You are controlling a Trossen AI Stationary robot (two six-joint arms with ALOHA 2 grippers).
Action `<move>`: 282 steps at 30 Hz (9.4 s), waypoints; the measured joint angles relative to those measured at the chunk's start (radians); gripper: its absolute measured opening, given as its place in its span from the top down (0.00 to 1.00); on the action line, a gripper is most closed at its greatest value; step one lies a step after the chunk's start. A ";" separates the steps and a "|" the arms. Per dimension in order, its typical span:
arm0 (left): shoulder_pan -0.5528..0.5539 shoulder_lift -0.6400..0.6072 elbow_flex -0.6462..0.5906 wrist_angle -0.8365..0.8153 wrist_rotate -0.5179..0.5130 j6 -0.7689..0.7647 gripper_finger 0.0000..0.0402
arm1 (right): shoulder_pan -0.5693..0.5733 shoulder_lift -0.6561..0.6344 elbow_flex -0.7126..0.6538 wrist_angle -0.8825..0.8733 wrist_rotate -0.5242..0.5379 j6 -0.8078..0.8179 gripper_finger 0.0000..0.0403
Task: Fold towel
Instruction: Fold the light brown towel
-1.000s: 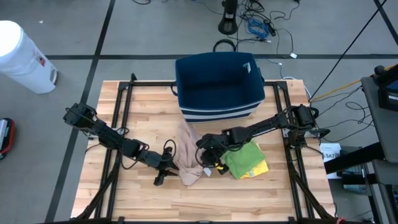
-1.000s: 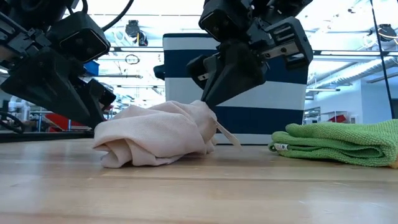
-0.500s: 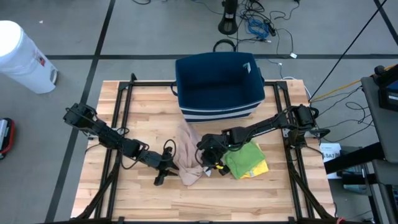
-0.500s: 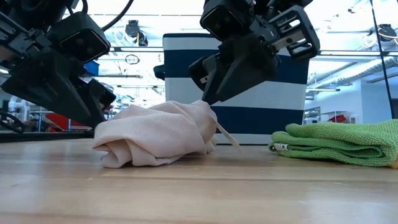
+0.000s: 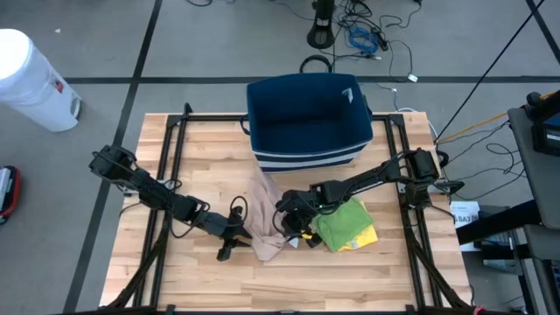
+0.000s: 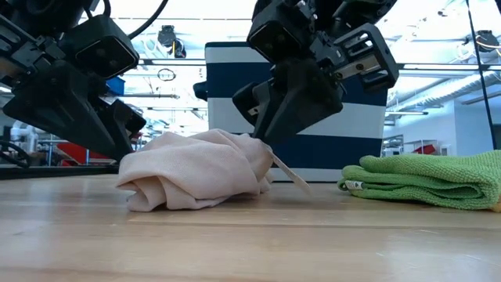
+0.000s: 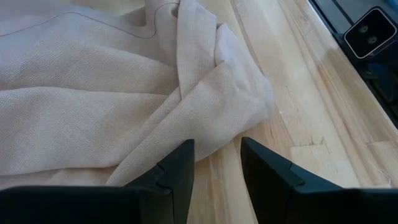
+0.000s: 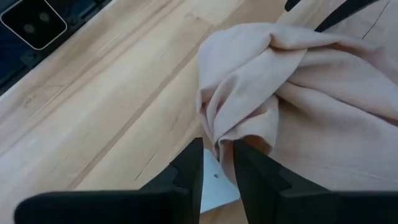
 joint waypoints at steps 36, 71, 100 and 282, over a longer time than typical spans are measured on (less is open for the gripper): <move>0.000 0.000 0.000 0.000 -0.020 0.001 0.66 | -0.012 -0.004 0.000 0.034 -0.019 -0.007 0.86; 0.072 0.000 0.000 0.320 -0.027 0.248 0.66 | 0.002 -0.376 -0.001 -0.091 0.180 -0.248 1.00; 0.126 0.000 0.000 0.441 -0.445 0.440 0.66 | 0.014 -0.675 -0.001 -0.335 0.361 -0.264 1.00; -0.153 -0.418 0.689 -0.741 -0.592 0.808 1.00 | 0.091 0.076 -0.087 0.856 0.214 0.313 0.36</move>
